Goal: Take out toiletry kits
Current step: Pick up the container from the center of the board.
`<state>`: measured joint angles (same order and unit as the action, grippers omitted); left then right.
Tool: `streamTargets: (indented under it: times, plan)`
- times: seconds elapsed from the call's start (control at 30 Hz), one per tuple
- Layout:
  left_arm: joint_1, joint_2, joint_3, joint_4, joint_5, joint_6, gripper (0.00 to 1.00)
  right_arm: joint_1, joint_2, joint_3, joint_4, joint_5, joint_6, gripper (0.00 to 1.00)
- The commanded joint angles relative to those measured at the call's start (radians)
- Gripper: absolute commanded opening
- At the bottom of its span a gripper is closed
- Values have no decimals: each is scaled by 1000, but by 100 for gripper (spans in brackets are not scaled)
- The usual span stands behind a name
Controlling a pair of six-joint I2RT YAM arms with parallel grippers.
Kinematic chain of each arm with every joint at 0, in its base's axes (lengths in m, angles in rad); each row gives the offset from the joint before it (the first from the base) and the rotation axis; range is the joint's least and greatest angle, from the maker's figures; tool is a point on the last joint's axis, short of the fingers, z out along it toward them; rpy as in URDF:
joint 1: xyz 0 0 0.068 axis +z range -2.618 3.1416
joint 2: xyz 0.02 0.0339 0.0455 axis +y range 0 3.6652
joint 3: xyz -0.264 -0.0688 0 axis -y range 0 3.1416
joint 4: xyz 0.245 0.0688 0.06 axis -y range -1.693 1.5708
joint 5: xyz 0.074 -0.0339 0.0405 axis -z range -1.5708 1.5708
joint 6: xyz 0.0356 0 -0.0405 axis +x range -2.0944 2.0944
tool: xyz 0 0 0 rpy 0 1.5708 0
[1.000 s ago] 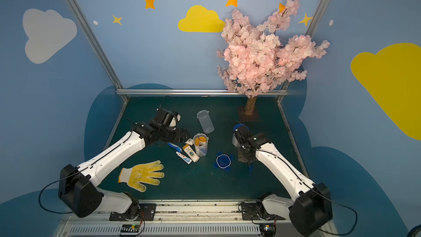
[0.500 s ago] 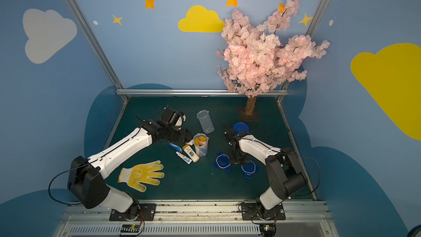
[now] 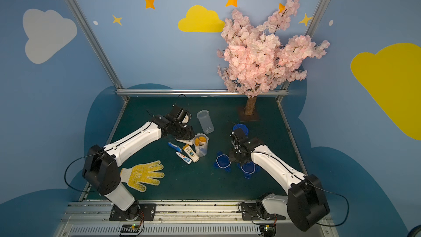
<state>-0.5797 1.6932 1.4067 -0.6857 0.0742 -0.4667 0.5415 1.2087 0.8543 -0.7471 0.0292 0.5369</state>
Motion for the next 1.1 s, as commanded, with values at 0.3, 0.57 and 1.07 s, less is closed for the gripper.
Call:
streamTargets:
  times: [0.3, 0.57, 1.07]
  plan:
    - [-44, 124, 118, -140, -34, 24, 18, -1, -402, -144, 160, 71, -35, 44]
    - [-71, 143, 148, -198, -21, 27, 2, -1, -414, -127, 173, 26, -107, 46]
    - [13, -63, 67, -184, 346, 80, 2, 38, -417, -215, 471, -313, -398, 84]
